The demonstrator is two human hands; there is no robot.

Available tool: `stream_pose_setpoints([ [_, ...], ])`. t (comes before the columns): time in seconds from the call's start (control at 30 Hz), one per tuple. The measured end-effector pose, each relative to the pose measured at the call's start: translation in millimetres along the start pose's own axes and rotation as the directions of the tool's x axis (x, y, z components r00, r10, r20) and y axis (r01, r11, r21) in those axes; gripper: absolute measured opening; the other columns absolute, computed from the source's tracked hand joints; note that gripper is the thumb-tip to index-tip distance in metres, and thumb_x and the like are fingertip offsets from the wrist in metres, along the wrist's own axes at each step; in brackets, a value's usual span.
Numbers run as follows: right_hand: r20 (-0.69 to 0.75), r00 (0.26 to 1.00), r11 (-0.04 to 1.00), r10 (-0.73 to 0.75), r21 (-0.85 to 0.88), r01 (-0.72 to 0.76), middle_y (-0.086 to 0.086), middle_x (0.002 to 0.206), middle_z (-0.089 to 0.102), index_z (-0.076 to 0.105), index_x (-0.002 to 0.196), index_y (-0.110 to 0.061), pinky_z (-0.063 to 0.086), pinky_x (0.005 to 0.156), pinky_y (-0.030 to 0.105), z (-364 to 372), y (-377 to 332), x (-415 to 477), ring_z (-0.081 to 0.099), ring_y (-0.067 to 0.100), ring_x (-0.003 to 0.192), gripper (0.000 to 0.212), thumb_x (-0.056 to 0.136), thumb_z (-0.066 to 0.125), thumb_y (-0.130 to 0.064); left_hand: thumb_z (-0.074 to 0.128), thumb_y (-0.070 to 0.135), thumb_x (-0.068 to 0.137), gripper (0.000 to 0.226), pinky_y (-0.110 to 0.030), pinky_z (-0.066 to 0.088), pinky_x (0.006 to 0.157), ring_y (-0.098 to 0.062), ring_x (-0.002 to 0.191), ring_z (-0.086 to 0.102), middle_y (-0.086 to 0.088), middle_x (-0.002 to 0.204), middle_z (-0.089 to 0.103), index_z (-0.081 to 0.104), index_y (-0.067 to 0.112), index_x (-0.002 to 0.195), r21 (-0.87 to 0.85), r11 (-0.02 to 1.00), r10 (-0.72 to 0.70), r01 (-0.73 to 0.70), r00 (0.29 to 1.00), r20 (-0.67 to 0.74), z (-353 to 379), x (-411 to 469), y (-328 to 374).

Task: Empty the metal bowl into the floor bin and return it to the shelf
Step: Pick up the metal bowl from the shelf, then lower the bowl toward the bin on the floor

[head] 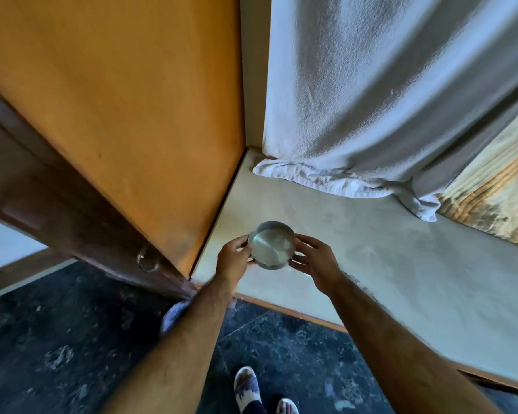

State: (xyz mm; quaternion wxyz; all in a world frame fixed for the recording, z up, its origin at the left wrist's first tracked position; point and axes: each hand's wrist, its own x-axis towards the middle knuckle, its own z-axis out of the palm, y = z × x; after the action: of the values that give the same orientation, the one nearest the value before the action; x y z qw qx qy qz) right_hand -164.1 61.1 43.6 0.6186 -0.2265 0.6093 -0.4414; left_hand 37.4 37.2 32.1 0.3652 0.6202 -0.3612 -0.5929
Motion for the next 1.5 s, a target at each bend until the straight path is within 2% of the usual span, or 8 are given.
stream_pose_setpoints([
  [0.27,0.149,0.987,0.998,0.063,-0.021,-0.061,0.020,0.112,0.073,0.068,0.123,-0.009,0.061,0.088,0.047,15.6,34.7,-42.3,0.072,0.035,0.091,0.033,0.091,0.070,-0.015,0.060,0.012,0.093,0.023,-0.033,0.061,0.073,-0.024,0.099,0.067,-0.011,0.111,0.070,0.067,0.007,0.115,-0.121,0.993,-0.019,0.006,0.994,-0.109,-32.4,-65.6,-34.5],
  [0.43,0.228,0.966,0.993,0.118,-0.053,-0.109,0.020,0.109,0.073,0.068,0.120,-0.008,0.063,0.082,0.040,39.6,64.6,-69.8,0.070,0.032,0.089,0.028,0.092,0.067,-0.013,0.056,0.005,0.093,0.018,-0.035,0.056,0.065,-0.014,0.072,0.070,-0.007,0.088,0.071,0.065,0.003,0.108,-0.134,0.991,-0.050,0.028,0.984,-0.169,-65.6,-107.2,-53.8],
  [0.57,0.238,0.960,0.986,0.148,-0.109,-0.126,0.015,0.098,0.074,0.069,0.119,-0.010,0.063,0.072,0.033,68.0,87.6,-86.8,0.070,0.026,0.082,0.026,0.093,0.066,-0.011,0.059,0.000,0.091,0.020,-0.033,0.060,0.069,-0.025,0.094,0.066,-0.013,0.102,0.068,0.063,0.005,0.109,-0.140,0.990,-0.041,0.009,0.972,-0.229,-102.0,-131.2,-73.8],
  [0.83,0.293,0.944,0.976,0.150,-0.194,-0.095,0.010,0.101,0.074,0.068,0.117,-0.009,0.061,0.084,0.040,137.7,131.7,-107.2,0.073,0.022,0.086,0.022,0.096,0.062,-0.010,0.076,0.010,0.079,0.033,-0.041,0.062,0.075,-0.021,0.089,0.072,-0.014,0.109,0.073,0.070,0.009,0.111,0.189,0.981,0.101,-0.048,0.953,-0.284,-196.1,-143.2,-114.8],
  [1.0,0.221,0.959,0.967,0.177,-0.221,-0.128,0.011,0.103,0.075,0.070,0.115,-0.014,0.062,0.080,0.037,195.6,172.2,-111.1,0.071,0.023,0.090,0.020,0.098,0.060,-0.012,0.072,0.020,0.084,0.034,-0.032,0.056,0.092,-0.011,0.102,0.069,-0.003,0.119,0.071,0.070,0.009,0.116,0.551,0.809,0.327,-0.205,0.936,-0.132,-261.6,-139.4,-144.6],
  [1.2,0.167,0.957,0.949,0.238,-0.249,-0.192,0.013,0.105,0.073,0.064,0.123,-0.008,0.060,0.078,0.034,237.9,220.2,-83.7,0.070,0.020,0.081,0.025,0.100,0.056,-0.011,0.057,0.022,0.090,0.029,-0.027,0.049,0.098,-0.013,0.114,0.062,-0.002,0.128,0.066,0.071,0.009,0.112,0.794,0.395,0.536,-0.462,0.818,0.210,-324.6,-120.6,-180.8],
  [1.37,0.157,0.945,0.940,0.286,-0.238,-0.245,0.005,0.078,0.074,0.069,0.104,-0.016,0.057,0.083,0.039,262.6,263.2,-52.6,0.066,0.021,0.070,0.015,0.098,0.057,-0.008,0.077,0.013,0.075,0.040,-0.014,0.019,0.111,-0.018,0.121,0.052,-0.007,0.128,0.062,0.065,0.010,0.113,0.839,0.310,0.457,-0.448,0.844,0.282,-348.6,-87.6,-229.8],
  [1.5,0.181,0.937,0.942,0.300,-0.213,-0.261,0.005,0.080,0.073,0.070,0.105,-0.018,0.057,0.080,0.035,266.9,299.1,-19.1,0.065,0.023,0.074,0.016,0.098,0.058,-0.010,0.082,0.015,0.067,0.035,-0.022,0.031,0.104,-0.018,0.112,0.052,-0.007,0.115,0.062,0.061,0.012,0.095,0.847,0.275,0.509,-0.455,0.816,0.273,-347.7,-54.6,-264.3],
])
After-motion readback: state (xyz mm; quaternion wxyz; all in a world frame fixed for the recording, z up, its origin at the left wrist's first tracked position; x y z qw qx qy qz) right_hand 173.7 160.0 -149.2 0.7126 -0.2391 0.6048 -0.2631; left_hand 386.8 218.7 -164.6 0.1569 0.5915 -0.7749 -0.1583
